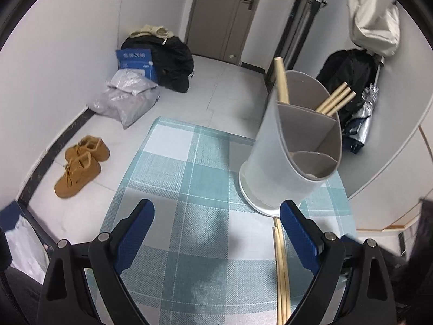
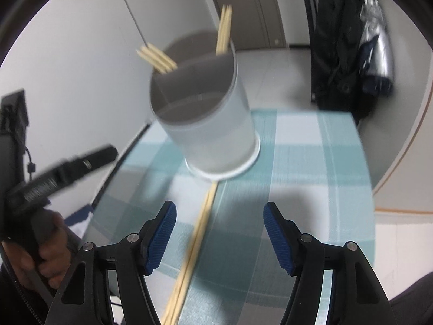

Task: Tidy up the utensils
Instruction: 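Lower both open grippers toward the remaining chopsticks on the cloth, then close the right gripper on a chopstick while the left gripper approaches the last chopsticks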

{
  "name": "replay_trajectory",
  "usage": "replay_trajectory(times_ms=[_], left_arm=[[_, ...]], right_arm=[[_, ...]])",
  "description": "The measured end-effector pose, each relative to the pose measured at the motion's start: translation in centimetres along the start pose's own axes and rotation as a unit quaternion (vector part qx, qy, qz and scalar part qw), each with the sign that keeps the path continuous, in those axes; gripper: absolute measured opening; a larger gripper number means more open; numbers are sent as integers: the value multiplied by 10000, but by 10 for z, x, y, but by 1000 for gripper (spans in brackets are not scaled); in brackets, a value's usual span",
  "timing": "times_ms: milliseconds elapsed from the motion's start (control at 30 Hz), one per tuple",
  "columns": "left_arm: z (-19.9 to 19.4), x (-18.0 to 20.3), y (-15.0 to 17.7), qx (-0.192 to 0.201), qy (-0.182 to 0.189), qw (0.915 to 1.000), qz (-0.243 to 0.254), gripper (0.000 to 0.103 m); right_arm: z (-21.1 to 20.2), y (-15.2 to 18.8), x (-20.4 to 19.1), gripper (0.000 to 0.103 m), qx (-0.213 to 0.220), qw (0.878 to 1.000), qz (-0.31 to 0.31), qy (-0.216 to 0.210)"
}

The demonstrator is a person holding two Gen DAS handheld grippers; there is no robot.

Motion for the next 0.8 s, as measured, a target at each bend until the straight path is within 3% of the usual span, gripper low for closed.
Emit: replay_trajectory(times_ms=[300,567,800], left_arm=[[3,-20,-3,-95,-1,9988,-478,91],[7,-31,-1,-242,83,9969,-743,91],[10,-30,0,-345,158,9964,-764,91]], right_arm=[[53,5,-15,36,-788,9965,-251,134],[64,12,-24,5,-970,9931,-596,294],[60,20,-19,3,-1117,9897,-779,430]])
Point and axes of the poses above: each gripper's, at about its wrist camera, not at the fingertips, and z roughly the way its jaws point, x to its right, y to its underside, the point moved 4 cm from there along z, roughly the way its jaws point, and after that the axes turned 5 degrees about z, right-handed, at the moved point
